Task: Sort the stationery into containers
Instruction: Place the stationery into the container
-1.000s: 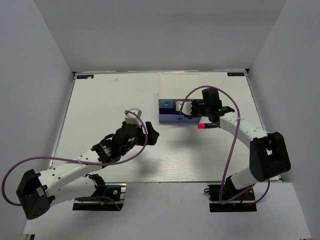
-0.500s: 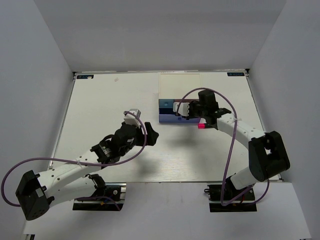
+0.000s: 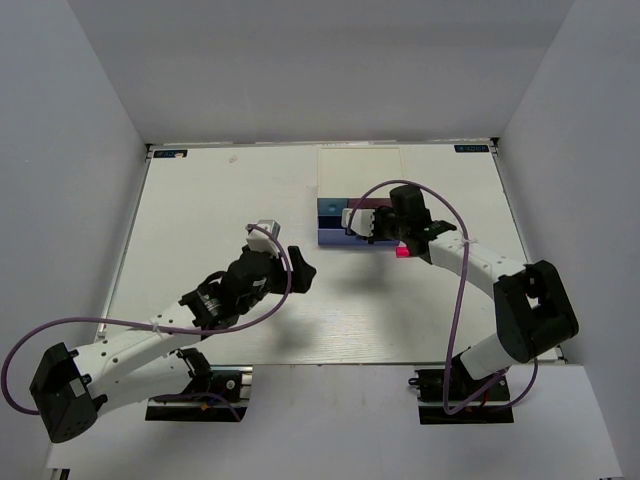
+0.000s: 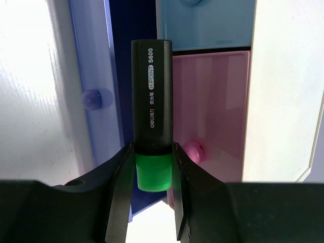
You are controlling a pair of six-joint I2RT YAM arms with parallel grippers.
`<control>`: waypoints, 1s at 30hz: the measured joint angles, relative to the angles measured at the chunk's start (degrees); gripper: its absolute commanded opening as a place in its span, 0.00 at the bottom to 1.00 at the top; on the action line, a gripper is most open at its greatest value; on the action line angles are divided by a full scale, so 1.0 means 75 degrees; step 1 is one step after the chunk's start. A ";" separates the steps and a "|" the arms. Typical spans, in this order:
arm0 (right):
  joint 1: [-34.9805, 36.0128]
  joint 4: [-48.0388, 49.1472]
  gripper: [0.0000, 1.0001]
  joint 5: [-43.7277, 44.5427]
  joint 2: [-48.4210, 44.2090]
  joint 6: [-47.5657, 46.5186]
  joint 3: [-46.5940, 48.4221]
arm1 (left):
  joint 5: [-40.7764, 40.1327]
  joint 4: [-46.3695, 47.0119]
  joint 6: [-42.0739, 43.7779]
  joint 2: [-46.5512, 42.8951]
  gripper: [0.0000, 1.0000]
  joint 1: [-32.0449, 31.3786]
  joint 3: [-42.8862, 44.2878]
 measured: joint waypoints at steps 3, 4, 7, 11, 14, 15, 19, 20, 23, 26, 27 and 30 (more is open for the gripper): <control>0.0038 0.0073 0.30 0.0111 0.0044 0.0064 -0.0023 | 0.0000 0.0003 0.0000 -0.0026 0.99 0.0000 -0.0009; 0.0047 0.0099 0.30 0.0134 0.0058 0.0079 -0.0026 | 0.0000 0.0003 0.0000 -0.0044 0.99 0.0000 -0.0015; 0.0076 0.0192 0.36 0.0195 0.0082 0.0117 -0.0029 | -0.0003 0.0006 -0.0029 -0.0111 0.99 0.0000 -0.0023; 0.0093 0.0256 0.39 0.0277 0.0082 0.0210 -0.0032 | -0.0006 0.0000 -0.0058 -0.0140 0.99 0.0000 -0.0023; 0.0099 0.0262 0.45 0.0306 0.0082 0.0248 -0.0035 | -0.0006 0.0003 -0.0061 -0.0178 0.99 0.0000 -0.0023; 0.0114 0.0268 0.45 0.0309 0.0082 0.0262 -0.0050 | -0.0006 0.0006 -0.0061 -0.0187 0.99 0.0000 -0.0023; 0.0137 0.0367 0.48 0.0341 0.0082 0.0268 -0.0178 | -0.0006 0.0006 -0.0061 -0.0189 0.99 0.0000 -0.0026; 0.0137 0.0376 0.48 0.0344 0.0082 0.0268 -0.0204 | -0.0006 0.0015 -0.0064 -0.0192 0.99 0.0000 -0.0038; 0.0146 0.0396 0.48 0.0358 0.0082 0.0271 -0.0262 | -0.0006 0.0000 -0.0070 -0.0233 0.99 0.0000 -0.0137; 0.0146 0.0393 0.47 0.0364 0.0082 0.0289 -0.0277 | -0.0006 0.0003 -0.0082 -0.0239 0.99 0.0000 -0.0160; 0.0146 0.0399 0.47 0.0361 0.0079 0.0309 -0.0277 | -0.0006 0.0003 -0.0085 -0.0251 0.99 0.0000 -0.0160; 0.0154 0.0350 0.38 0.0239 0.0009 0.0449 -0.0277 | -0.0009 0.0000 -0.0111 -0.0312 0.99 0.0000 -0.0163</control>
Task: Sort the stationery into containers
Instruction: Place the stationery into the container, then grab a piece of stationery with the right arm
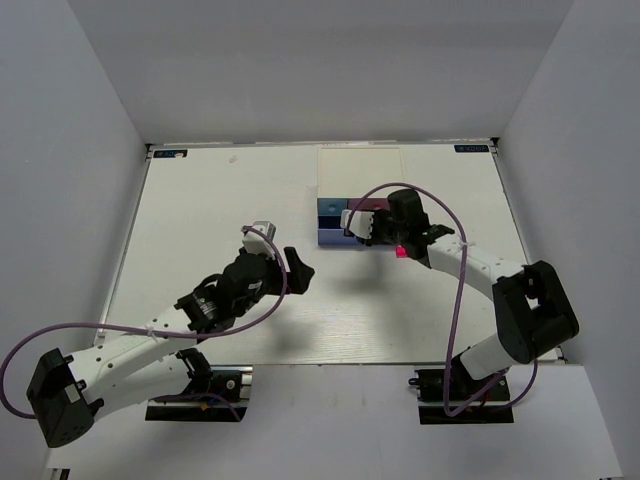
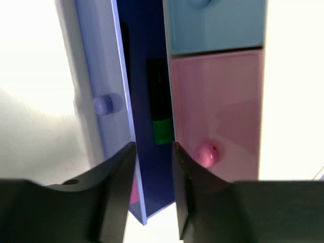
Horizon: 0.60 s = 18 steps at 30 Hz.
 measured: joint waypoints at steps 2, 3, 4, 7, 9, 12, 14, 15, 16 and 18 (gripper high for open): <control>-0.0012 -0.0105 0.33 -0.0224 -0.0184 0.0181 0.0000 | -0.0009 0.0000 -0.0017 -0.0055 0.99 0.0000 0.0000; -0.0029 -0.0187 0.25 -0.0353 -0.0329 0.0248 0.0000 | -0.0017 0.0000 -0.0023 -0.0076 0.99 0.0000 0.0000; -0.0044 -0.0280 0.21 -0.0493 -0.0501 0.0329 0.0000 | -0.0026 0.0000 -0.0029 -0.0096 0.99 0.0000 0.0000; -0.0114 -0.0545 0.00 -0.1026 -0.1122 0.0510 0.0000 | -0.0041 -0.0003 -0.0061 -0.0143 0.99 0.0000 -0.0020; -0.0195 -0.0761 0.00 -0.1358 -0.1454 0.0635 0.0003 | -0.0050 -0.0003 -0.0085 -0.0166 0.99 0.0000 -0.0050; -0.0434 -0.1224 0.00 -0.1789 -0.1667 0.0831 0.0003 | -0.0055 -0.0009 -0.0090 -0.0169 0.99 0.0000 -0.0064; -0.0737 -0.1603 0.00 -0.2057 -0.1647 0.0991 0.0003 | -0.0058 -0.0017 -0.0090 -0.0187 0.99 0.0000 -0.0064; -0.0962 -0.1818 0.03 -0.2200 -0.1629 0.1070 0.0003 | -0.0061 -0.0017 -0.0090 -0.0210 0.99 0.0000 -0.0070; -0.1209 -0.2014 0.15 -0.2346 -0.1623 0.1174 0.0003 | -0.0064 -0.0020 -0.0090 -0.0248 0.99 0.0000 -0.0087; -0.1708 -0.2323 0.27 -0.2614 -0.1629 0.1317 0.0006 | -0.0073 -0.0032 -0.0099 -0.0361 0.99 0.0000 -0.0137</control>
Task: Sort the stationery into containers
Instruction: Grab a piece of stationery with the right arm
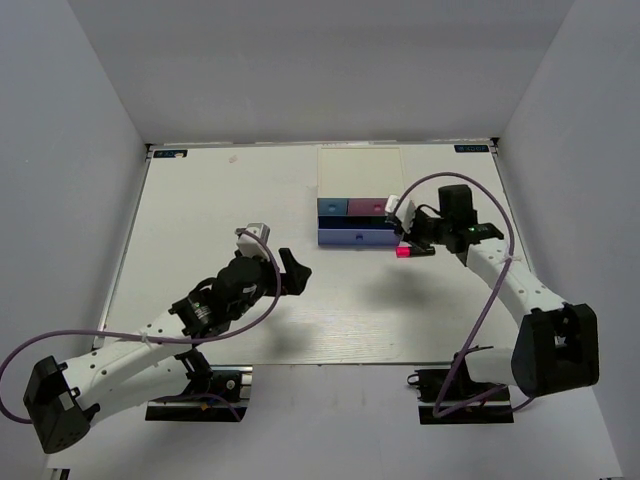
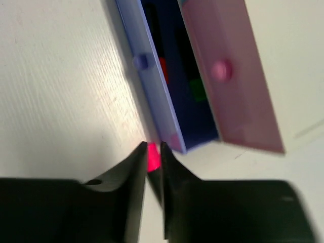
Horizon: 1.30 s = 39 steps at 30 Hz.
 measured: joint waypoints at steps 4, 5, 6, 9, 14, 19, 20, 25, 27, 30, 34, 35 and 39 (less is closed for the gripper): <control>-0.0889 -0.0766 0.54 -0.0545 0.0006 -0.0050 0.0058 | -0.0003 -0.0017 -0.0058 -0.0154 0.99 0.0000 -0.0119; -0.1113 -0.1052 0.78 -0.0705 0.0038 -0.0213 0.0117 | -0.0003 -0.0012 -0.0079 -0.0172 0.99 0.0000 -0.0143; -0.1323 -0.1399 0.90 -0.0874 0.0137 -0.0408 0.0239 | -0.0003 -0.0006 -0.0105 -0.0189 0.99 0.0000 -0.0172; -0.1830 -0.2282 0.90 -0.1262 0.0790 -0.1221 0.0731 | -0.0003 -0.0026 -0.0131 -0.0201 0.99 0.0000 -0.0207; -0.2468 -0.2920 0.87 -0.1469 0.1670 -0.2250 0.0918 | -0.0003 -0.0023 -0.0160 -0.0204 0.99 0.0000 -0.0207; -0.2687 -0.2926 0.78 -0.1507 0.2154 -0.3159 0.0947 | -0.0003 -0.0023 -0.0163 -0.0201 0.99 0.0000 -0.0207; -0.2696 -0.2973 0.76 -0.1504 0.2355 -0.3302 0.1017 | -0.0003 -0.0023 -0.0163 -0.0201 0.99 0.0000 -0.0207; -0.2774 -0.3066 0.75 -0.1498 0.3340 -0.3990 0.1682 | -0.0003 -0.0023 -0.0163 -0.0163 0.99 0.0000 -0.0207; -0.2777 -0.3080 0.73 -0.1486 0.3491 -0.4199 0.1818 | -0.0003 -0.0026 -0.0166 -0.0117 0.99 0.0000 -0.0207; -0.2777 -0.3089 0.72 -0.1466 0.3748 -0.4421 0.2034 | -0.0003 -0.0026 -0.0166 -0.0023 0.99 0.0000 -0.0207; -0.2777 -0.3153 0.72 -0.1419 0.4138 -0.4709 0.2285 | -0.0003 -0.0023 -0.0160 0.0122 0.99 0.0000 -0.0204; -0.2777 -0.3220 0.72 -0.1396 0.4202 -0.4785 0.2331 | -0.0003 -0.0020 -0.0160 0.0163 0.99 0.0000 -0.0204; -0.2760 -0.3488 0.72 -0.1274 0.4316 -0.5112 0.2372 | -0.0003 -0.0020 -0.0160 0.0289 0.99 0.0000 -0.0204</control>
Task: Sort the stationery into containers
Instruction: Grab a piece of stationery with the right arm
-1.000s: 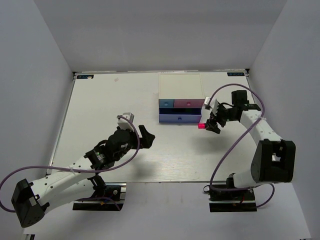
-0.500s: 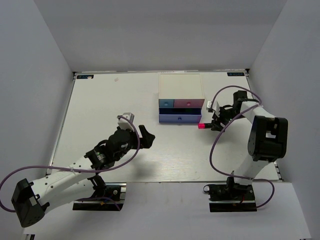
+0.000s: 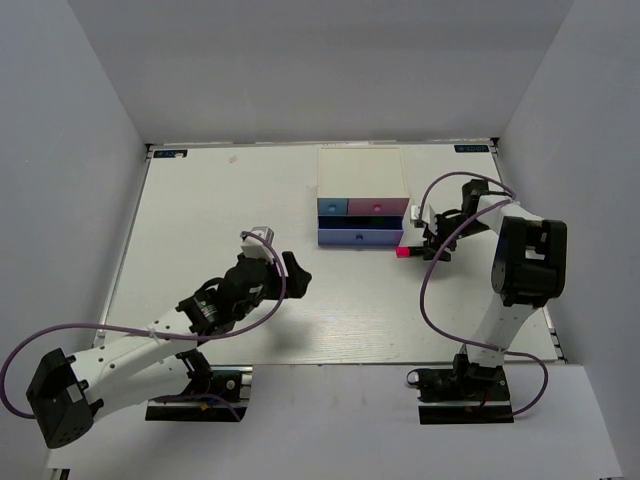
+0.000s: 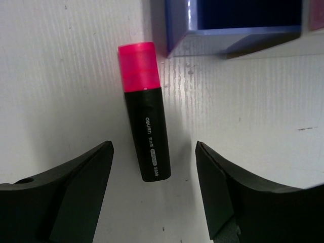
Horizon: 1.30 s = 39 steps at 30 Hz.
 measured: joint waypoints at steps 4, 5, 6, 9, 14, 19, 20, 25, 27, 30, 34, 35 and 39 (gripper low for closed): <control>0.0061 -0.0111 0.70 0.0172 0.0105 -0.0119 0.0000 | 0.0006 0.0067 0.0000 0.0082 0.99 0.0000 0.0000; 0.0087 -0.0146 0.68 0.0221 0.0152 -0.0149 0.0000 | 0.0012 0.0082 0.0003 0.0117 0.99 0.0000 0.0000; 0.0102 -0.0201 0.66 0.0256 0.0224 -0.0201 0.0020 | 0.0029 0.0082 0.0006 0.0163 0.99 0.0000 0.0000; 0.0157 -0.0551 0.63 0.0242 0.0495 -0.0274 0.0291 | 0.0064 0.0079 0.0026 0.0268 0.99 0.0000 0.0000; 0.0239 -0.0831 0.48 0.0326 0.0592 -0.0463 0.0425 | 0.0079 0.0085 0.0038 0.0286 0.99 0.0000 0.0003; 0.0286 -0.1040 0.22 0.0446 0.0583 -0.0743 0.0417 | 0.0085 0.0085 0.0038 0.0286 0.99 0.0000 0.0003; 0.0286 -0.1052 0.20 0.0446 0.0562 -0.0822 0.0388 | 0.0085 0.0085 0.0038 0.0286 0.99 0.0000 0.0003; 0.0286 -0.1218 0.10 0.0612 0.0006 -0.1221 -0.0280 | 0.0085 0.0087 0.0038 0.0286 0.99 0.0000 0.0003; 0.0286 -0.1492 0.08 0.0650 -0.0309 -0.1443 -0.0606 | 0.0090 0.0125 0.0041 0.0312 0.99 0.0000 0.0003; 0.0318 -0.2011 0.07 0.0542 -0.0915 -0.1792 -0.0831 | 0.0119 0.0192 0.0061 0.0408 0.99 0.0000 0.0003; 0.0431 -0.2585 0.04 0.0096 -0.2043 -0.2139 -0.0807 | 0.0166 0.0297 0.0090 0.0586 0.99 0.0000 0.0047; 0.0469 -0.2693 0.04 -0.0041 -0.2314 -0.2177 -0.0787 | 0.0184 0.0329 0.0105 0.0621 0.99 0.0000 0.0047; 0.0868 -0.2425 0.04 -0.0600 -0.3118 -0.1568 -0.0670 | 0.0259 0.0434 0.0149 0.0694 0.99 0.0000 0.0050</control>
